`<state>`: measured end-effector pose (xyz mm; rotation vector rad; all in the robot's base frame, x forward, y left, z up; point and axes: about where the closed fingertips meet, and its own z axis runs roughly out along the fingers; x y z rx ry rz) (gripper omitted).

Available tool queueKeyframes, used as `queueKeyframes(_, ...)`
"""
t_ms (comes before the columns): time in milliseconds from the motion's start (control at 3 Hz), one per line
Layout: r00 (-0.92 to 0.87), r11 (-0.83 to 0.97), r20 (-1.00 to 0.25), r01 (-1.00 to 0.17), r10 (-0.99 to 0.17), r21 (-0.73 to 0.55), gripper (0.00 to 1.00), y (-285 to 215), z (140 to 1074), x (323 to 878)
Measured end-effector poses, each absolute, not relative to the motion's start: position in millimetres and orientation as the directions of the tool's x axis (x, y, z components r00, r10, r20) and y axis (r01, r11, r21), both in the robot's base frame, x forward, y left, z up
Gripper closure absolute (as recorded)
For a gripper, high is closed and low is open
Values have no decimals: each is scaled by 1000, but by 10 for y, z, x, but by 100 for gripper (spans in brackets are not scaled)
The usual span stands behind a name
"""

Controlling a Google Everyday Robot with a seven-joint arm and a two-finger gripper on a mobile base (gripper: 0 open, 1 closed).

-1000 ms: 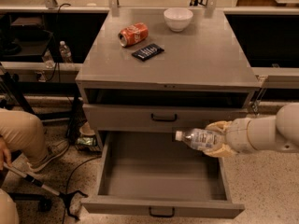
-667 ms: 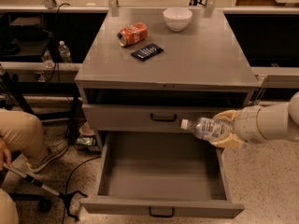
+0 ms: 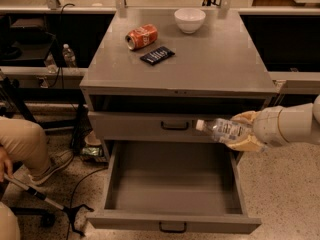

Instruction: Pick blue plastic bottle from middle drawer and place on counter

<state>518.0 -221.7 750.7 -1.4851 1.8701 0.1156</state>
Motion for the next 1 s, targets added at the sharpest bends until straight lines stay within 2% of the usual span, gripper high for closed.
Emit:
queueKeyframes(333, -81, 365, -594, -852, -800, -376, 100, -2354, 7759, 5414)
queueKeyframes(667, -64, 375, -555, -800, -829, -468, 100, -2476, 8393, 5792)
queueKeyframes(1000, -64, 375, -555, -800, -829, -468, 100, -2475, 8393, 5792)
